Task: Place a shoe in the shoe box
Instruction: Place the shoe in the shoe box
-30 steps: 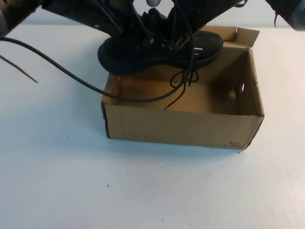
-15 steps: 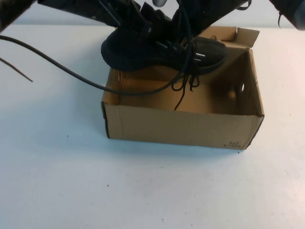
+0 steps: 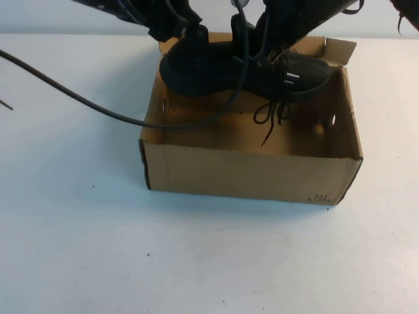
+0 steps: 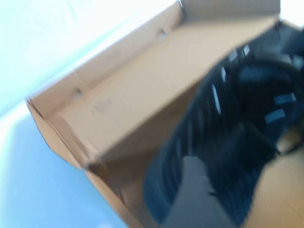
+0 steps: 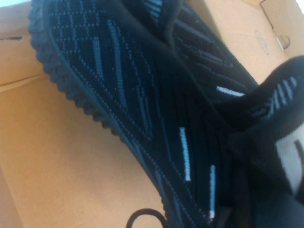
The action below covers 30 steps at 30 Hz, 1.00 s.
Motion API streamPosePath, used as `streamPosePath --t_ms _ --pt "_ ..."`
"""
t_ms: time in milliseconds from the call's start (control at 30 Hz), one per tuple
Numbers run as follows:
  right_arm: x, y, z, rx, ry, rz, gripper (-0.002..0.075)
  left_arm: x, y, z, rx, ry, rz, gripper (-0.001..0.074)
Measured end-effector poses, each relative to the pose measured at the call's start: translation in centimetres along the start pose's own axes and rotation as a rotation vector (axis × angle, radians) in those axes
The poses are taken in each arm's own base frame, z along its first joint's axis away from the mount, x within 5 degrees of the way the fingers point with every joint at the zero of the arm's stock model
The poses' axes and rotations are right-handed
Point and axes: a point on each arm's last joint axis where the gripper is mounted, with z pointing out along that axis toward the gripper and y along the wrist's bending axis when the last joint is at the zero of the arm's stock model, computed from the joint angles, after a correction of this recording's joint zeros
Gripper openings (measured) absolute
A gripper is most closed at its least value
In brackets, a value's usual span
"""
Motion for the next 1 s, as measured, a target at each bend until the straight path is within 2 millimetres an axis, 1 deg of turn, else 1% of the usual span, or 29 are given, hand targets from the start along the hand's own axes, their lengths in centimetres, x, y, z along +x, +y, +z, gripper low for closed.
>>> streamPosePath --t_ms 67,100,200,267,367,467,567,667,833,1000 --pt "0.2 -0.2 0.2 -0.001 0.002 0.005 0.0008 0.4 -0.2 -0.1 0.018 0.043 -0.001 0.0400" --pt "0.2 -0.2 0.4 -0.005 0.005 0.006 0.0008 0.6 -0.3 -0.1 0.030 0.069 -0.004 0.0357" --pt "0.7 -0.3 1.3 -0.017 0.022 0.013 0.0008 1.3 -0.6 -0.1 0.063 0.140 0.002 0.0201" --pt "1.1 -0.3 2.5 -0.033 0.040 0.019 0.0008 1.7 -0.7 -0.2 0.080 0.187 0.008 0.0095" --pt "1.8 -0.3 4.0 -0.051 0.066 0.028 0.0008 2.1 -0.9 -0.3 0.103 0.237 0.012 0.0028" --pt "2.5 -0.6 5.2 -0.057 0.093 0.032 0.0008 2.4 -1.1 -0.4 0.121 0.271 0.016 0.0008" --pt "3.4 -0.8 6.6 -0.068 0.118 0.044 0.0008 2.6 -1.1 -0.5 0.129 0.290 0.016 0.0001" --pt "4.0 -1.1 7.5 -0.070 0.128 0.056 0.0008 2.6 -1.1 -0.5 0.128 0.296 0.016 0.0000" --pt "4.7 -1.8 8.1 -0.058 0.127 0.073 0.0008 2.7 -1.1 -0.5 0.128 0.302 0.013 -0.0001" --pt "4.9 -1.8 8.5 -0.057 0.129 0.077 0.0008 2.7 -1.1 -0.5 0.128 0.302 0.011 -0.0001"
